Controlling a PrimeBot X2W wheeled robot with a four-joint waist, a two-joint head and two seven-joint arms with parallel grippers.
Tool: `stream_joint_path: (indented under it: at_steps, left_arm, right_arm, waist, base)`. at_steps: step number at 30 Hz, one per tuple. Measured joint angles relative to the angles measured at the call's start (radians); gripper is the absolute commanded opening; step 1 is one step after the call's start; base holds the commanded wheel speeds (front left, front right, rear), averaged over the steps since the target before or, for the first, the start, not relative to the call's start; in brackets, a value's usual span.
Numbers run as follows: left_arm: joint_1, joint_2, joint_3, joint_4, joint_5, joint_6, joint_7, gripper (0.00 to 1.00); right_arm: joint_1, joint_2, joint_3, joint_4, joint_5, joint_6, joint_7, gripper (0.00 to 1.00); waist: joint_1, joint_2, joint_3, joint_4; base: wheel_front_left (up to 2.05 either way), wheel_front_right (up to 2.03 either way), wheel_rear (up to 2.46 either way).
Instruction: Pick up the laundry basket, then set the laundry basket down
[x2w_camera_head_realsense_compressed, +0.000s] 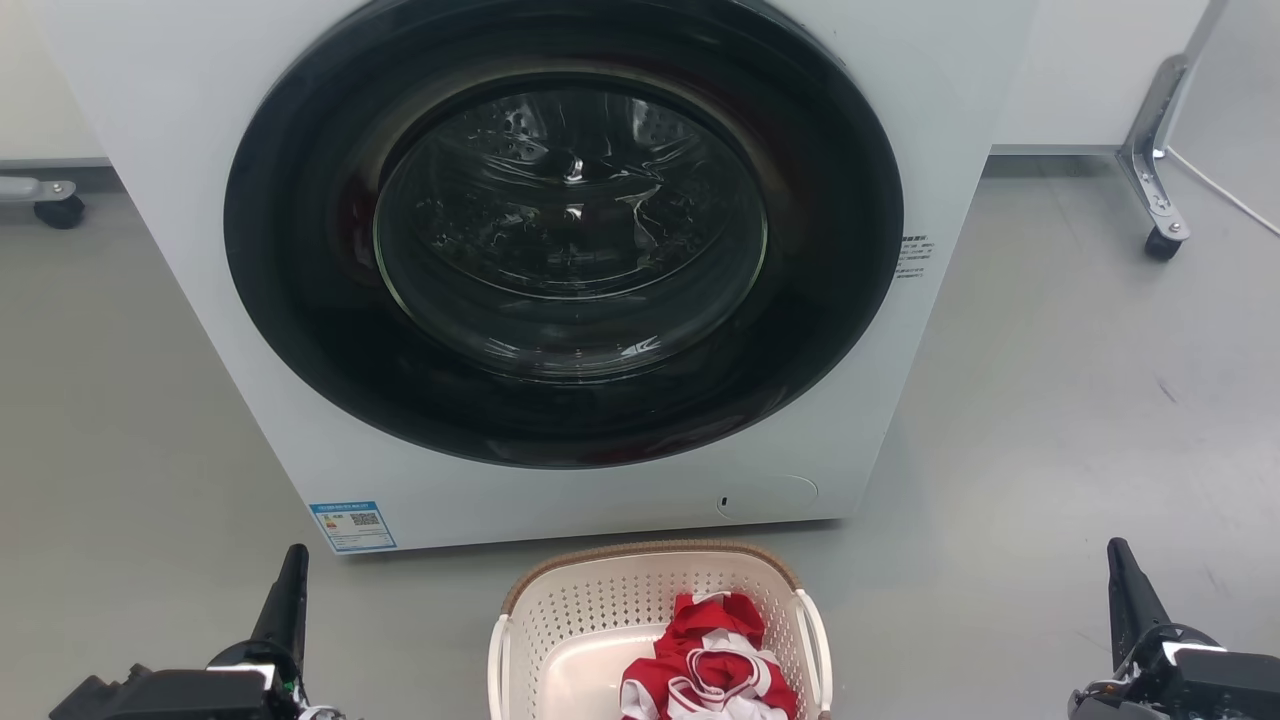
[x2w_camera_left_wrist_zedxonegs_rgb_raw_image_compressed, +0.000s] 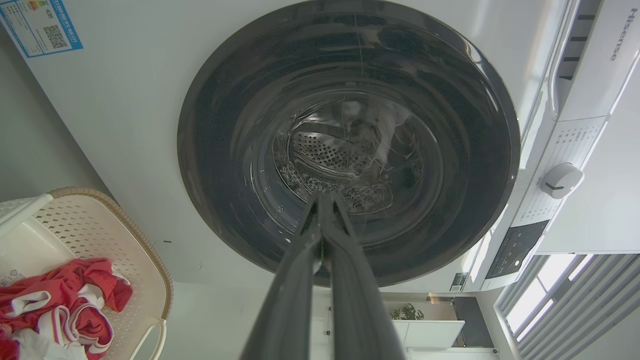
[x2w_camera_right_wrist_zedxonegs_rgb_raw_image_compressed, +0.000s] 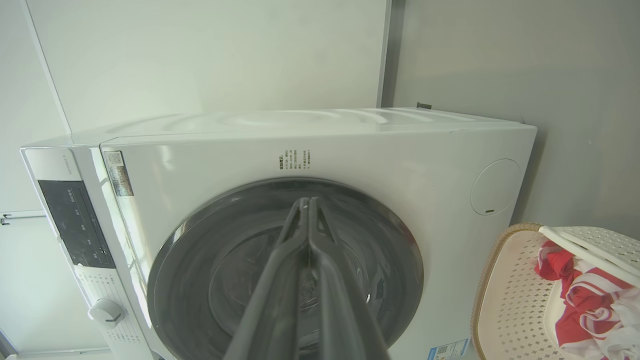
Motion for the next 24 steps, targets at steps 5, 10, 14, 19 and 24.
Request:
stream_joint_path:
  at_steps: [5, 10, 14, 19, 24]
  left_arm:
    - [0.0, 0.0, 0.0, 0.0, 0.0, 0.0, 0.0, 0.0]
    - [0.0, 0.0, 0.0, 0.0, 0.0, 0.0, 0.0, 0.0]
    - [0.0, 0.0, 0.0, 0.0, 0.0, 0.0, 0.0, 0.0]
    - [0.0, 0.0, 0.0, 0.0, 0.0, 0.0, 0.0, 0.0]
    - [0.0, 0.0, 0.0, 0.0, 0.0, 0.0, 0.0, 0.0]
  right_arm:
    - [0.0, 0.0, 0.0, 0.0, 0.0, 0.0, 0.0, 0.0]
    - [0.0, 0.0, 0.0, 0.0, 0.0, 0.0, 0.0, 0.0]
    - [0.0, 0.0, 0.0, 0.0, 0.0, 0.0, 0.0, 0.0]
    - [0.0, 0.0, 0.0, 0.0, 0.0, 0.0, 0.0, 0.0]
    - [0.0, 0.0, 0.0, 0.0, 0.0, 0.0, 0.0, 0.0]
  waist:
    - [0.0, 0.0, 0.0, 0.0]
    - [0.0, 0.0, 0.0, 0.0]
    - [0.0, 0.0, 0.0, 0.0]
    - [0.0, 0.0, 0.0, 0.0]
    - [0.0, 0.0, 0.0, 0.0]
  base:
    - [0.0, 0.0, 0.0]
    - [0.0, 0.0, 0.0]
    - [0.0, 0.0, 0.0]
    - [0.0, 0.0, 0.0]
    - [0.0, 0.0, 0.0]
